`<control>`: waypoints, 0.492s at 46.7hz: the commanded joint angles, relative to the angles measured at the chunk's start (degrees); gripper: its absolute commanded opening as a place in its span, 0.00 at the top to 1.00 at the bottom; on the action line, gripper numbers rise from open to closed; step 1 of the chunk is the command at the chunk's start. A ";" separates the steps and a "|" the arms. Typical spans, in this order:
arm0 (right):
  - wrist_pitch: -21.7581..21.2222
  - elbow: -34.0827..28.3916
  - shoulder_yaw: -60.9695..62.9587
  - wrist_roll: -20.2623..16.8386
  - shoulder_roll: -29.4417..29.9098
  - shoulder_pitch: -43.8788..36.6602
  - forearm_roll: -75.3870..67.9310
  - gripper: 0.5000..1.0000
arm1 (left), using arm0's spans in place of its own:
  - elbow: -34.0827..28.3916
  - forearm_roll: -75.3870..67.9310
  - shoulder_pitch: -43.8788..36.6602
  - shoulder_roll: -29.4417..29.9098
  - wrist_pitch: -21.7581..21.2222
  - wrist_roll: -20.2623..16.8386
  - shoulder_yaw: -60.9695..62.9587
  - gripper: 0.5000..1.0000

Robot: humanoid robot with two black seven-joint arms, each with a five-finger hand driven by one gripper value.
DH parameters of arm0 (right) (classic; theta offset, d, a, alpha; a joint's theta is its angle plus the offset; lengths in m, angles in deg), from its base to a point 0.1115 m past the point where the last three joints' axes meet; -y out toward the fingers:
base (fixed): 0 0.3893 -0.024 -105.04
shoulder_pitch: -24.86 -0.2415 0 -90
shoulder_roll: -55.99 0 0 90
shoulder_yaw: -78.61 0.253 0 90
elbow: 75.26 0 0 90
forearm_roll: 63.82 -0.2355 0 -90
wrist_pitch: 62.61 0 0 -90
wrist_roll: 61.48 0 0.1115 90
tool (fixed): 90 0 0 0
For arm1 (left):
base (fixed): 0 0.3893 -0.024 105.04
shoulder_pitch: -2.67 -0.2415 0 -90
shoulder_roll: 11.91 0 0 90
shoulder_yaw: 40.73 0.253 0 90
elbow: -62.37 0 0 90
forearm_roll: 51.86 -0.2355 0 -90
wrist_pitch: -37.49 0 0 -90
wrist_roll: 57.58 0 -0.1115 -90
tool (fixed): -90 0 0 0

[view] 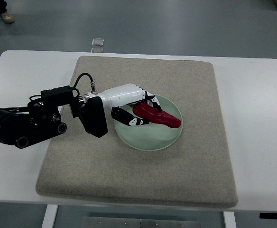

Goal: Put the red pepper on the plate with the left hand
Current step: 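Lower the pepper onto the plate and open the left hand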

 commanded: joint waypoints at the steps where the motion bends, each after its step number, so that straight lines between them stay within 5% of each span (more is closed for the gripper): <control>1: 0.00 0.00 0.00 0.00 0.00 0.04 0.00 0.14 | -0.18 -0.04 0.00 -0.01 -0.01 -0.01 -0.01 1.00; 23: 0.00 0.00 0.00 0.00 0.00 -0.04 0.00 0.14 | -1.77 -0.91 -0.18 -0.10 -0.01 -0.09 0.34 1.00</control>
